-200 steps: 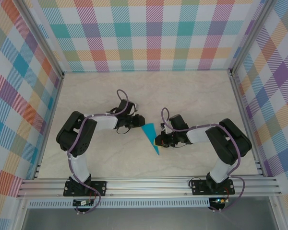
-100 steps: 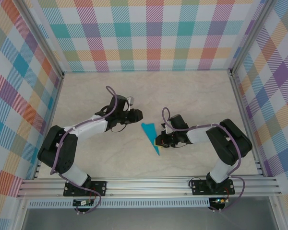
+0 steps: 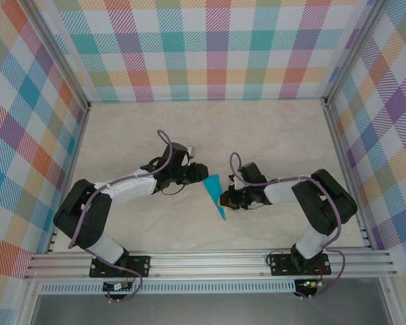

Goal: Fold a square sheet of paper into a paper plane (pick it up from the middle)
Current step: Fold the wing for the fifth time at the center of the table.

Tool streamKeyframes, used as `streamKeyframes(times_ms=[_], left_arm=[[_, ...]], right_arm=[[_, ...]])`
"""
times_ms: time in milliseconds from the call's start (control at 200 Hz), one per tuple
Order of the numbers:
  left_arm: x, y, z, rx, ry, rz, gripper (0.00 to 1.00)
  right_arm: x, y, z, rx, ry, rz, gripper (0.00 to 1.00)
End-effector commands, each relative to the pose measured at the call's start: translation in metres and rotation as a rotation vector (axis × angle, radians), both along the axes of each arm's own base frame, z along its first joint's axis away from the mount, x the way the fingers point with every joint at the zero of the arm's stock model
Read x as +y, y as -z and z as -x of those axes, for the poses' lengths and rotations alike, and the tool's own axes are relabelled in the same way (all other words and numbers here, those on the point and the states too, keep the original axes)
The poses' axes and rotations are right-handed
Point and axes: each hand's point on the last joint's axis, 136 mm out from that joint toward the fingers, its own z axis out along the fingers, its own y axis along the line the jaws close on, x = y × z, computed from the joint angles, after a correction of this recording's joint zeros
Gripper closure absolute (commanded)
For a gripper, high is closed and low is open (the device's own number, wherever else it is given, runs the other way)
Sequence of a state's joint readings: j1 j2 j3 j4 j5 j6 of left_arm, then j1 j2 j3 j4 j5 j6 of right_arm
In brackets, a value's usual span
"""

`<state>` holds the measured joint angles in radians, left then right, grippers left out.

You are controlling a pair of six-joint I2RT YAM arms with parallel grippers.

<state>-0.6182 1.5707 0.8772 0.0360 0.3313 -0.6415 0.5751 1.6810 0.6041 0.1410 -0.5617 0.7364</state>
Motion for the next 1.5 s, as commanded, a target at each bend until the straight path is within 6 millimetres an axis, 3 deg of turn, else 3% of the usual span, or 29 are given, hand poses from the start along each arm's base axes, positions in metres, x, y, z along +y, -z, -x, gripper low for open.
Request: streamKeyframes(times_ms=[0, 355, 465, 785, 1095, 1325, 1405, 1495], left_arm=[[-0.012, -0.009, 0.001, -0.019, -0.004, 0.040, 0.65], [-0.027, 0.011, 0.009, 0.014, 0.016, 0.048, 0.67], [-0.044, 0.018, 0.013, 0.031, 0.058, 0.055, 0.67], [-0.039, 0.071, 0.019, 0.094, 0.051, -0.045, 0.70], [-0.019, 0.105, 0.027, 0.147, 0.021, -0.164, 0.74], [-0.015, 0.109, 0.028, 0.154, 0.011, -0.173, 0.75], [-0.016, 0.108, 0.028, 0.154, 0.012, -0.172, 0.75], [-0.018, 0.106, 0.027, 0.155, 0.017, -0.169, 0.75]], right_arm=[[-0.042, 0.049, 0.041, 0.201, 0.055, 0.222, 0.94], [-0.044, 0.053, 0.043, 0.210, 0.078, 0.222, 0.93], [-0.040, 0.056, 0.040, 0.221, 0.089, 0.213, 0.93], [-0.044, 0.063, 0.044, 0.238, 0.114, 0.228, 0.93], [-0.027, 0.024, 0.033, 0.155, 0.082, 0.149, 0.90], [0.001, -0.017, 0.029, 0.052, 0.024, 0.057, 0.88], [0.005, -0.015, 0.031, 0.055, 0.006, 0.071, 0.88], [-0.002, 0.001, 0.034, 0.078, 0.025, 0.123, 0.88]])
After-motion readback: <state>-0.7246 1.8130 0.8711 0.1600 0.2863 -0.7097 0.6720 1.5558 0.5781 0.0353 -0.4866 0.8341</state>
